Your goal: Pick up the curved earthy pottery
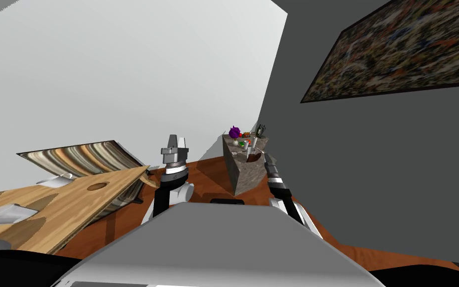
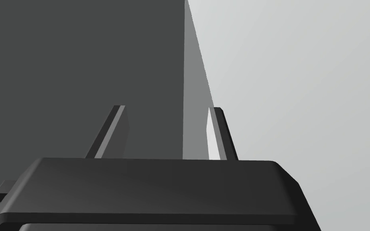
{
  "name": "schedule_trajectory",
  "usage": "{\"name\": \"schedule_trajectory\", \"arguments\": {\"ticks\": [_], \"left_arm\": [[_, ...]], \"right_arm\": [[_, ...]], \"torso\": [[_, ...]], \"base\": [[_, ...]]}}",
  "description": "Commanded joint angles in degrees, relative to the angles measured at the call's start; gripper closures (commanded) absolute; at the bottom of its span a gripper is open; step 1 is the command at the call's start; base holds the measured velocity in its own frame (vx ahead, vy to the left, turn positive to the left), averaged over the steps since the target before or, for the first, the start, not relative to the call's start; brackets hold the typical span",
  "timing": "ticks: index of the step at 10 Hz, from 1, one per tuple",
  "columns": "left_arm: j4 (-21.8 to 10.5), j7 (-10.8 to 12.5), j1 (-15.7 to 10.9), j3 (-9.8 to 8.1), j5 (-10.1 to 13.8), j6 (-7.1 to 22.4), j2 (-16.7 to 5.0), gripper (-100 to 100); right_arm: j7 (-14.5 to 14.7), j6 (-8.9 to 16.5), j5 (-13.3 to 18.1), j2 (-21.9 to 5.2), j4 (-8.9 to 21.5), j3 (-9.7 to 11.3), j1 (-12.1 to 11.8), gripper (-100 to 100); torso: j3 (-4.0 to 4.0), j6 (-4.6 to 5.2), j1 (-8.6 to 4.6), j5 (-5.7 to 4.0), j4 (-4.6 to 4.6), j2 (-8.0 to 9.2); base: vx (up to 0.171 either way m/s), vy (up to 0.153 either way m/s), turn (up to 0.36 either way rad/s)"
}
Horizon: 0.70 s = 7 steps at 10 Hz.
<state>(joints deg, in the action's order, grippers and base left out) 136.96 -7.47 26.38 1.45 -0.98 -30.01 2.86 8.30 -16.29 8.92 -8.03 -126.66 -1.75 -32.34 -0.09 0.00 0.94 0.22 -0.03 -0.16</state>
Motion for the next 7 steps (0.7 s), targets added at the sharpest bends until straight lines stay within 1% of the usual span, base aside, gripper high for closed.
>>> {"name": "schedule_trajectory", "arguments": {"ticks": [1, 2, 6, 7], "left_arm": [[0.0, 0.0, 0.0, 0.0, 0.0, 0.0, 0.0, 0], [0.0, 0.0, 0.0, 0.0, 0.0, 0.0, 0.0, 0], [0.0, 0.0, 0.0, 0.0, 0.0, 0.0, 0.0, 0], [0.0, 0.0, 0.0, 0.0, 0.0, 0.0, 0.0, 0]], "right_arm": [[0.9, 1.4, 2.4, 0.0, 2.3, -0.8, -0.1, -100], [1.5, 2.2, 3.7, -0.1, 3.8, -1.5, -0.1, -100], [4.7, 5.3, 9.2, -0.2, 9.6, -4.7, 0.0, -100], [5.7, 5.9, 10.5, -0.2, 11.0, -5.6, 0.1, -100]], "torso": [[0.0, 0.0, 0.0, 0.0, 0.0, 0.0], [-0.08, -0.01, -0.09, -0.01, -0.03, -0.14], [-0.11, 0.0, 0.28, 0.06, -0.04, -0.18], [-0.14, -0.01, 0.14, 0.05, -0.05, -0.23]], "base": [[0.066, 0.218, -0.16], [0.089, 0.251, -0.159], [0.053, 0.299, -0.191], [0.077, 0.236, -0.185]]}}
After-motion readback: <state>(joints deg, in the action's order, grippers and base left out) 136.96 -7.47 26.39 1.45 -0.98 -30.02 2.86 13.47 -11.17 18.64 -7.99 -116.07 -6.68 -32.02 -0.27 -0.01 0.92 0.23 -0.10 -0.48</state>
